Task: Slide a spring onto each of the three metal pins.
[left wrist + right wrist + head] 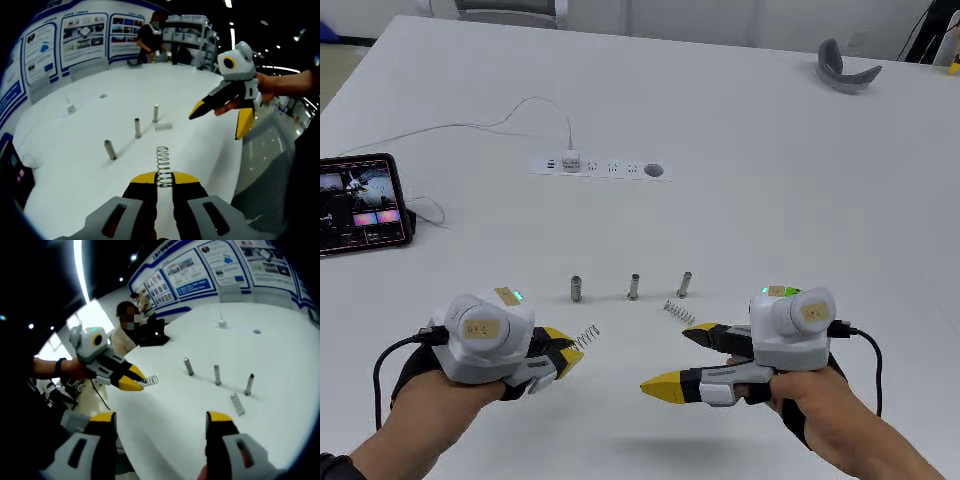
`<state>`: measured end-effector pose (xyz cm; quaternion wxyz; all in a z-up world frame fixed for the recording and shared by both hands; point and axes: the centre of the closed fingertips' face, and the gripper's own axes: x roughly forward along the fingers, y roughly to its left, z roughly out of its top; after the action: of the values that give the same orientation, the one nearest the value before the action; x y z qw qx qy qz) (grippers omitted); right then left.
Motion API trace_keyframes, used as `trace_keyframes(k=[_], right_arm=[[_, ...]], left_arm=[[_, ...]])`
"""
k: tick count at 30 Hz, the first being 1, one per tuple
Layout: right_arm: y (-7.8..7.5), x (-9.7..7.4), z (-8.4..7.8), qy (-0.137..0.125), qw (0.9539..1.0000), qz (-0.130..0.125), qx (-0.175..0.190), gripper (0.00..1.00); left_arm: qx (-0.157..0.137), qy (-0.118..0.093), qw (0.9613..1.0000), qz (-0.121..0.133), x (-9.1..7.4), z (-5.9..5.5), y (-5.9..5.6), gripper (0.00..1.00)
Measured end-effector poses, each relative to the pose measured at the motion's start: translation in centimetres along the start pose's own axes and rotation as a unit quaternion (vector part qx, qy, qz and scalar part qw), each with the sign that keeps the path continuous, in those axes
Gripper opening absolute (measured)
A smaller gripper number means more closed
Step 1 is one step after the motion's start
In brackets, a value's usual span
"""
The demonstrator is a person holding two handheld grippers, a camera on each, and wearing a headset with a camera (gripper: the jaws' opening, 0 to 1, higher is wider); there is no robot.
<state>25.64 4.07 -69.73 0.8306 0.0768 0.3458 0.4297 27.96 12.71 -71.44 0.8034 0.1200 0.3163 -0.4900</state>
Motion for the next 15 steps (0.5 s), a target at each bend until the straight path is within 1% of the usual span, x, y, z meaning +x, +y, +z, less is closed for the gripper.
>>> trace_keyframes(k=[3,10,15], right_arm=[[0.2,0.3,0.3,0.000,1.0000,0.006,-0.003,0.73],[0.8,0.8,0.7,-0.002,0.9998,0.020,0.002,0.72],[1.0,1.0,0.9,-0.003,0.9997,0.025,0.004,0.70]], left_arm=[[0.003,0.001,1.0000,-0.003,0.1,-0.1,-0.4,0.10],[0.009,-0.005,0.9999,-0.013,0.2,0.8,-1.5,0.10],[0.015,-0.007,0.9997,-0.019,0.4,1.3,-1.9,0.10]])
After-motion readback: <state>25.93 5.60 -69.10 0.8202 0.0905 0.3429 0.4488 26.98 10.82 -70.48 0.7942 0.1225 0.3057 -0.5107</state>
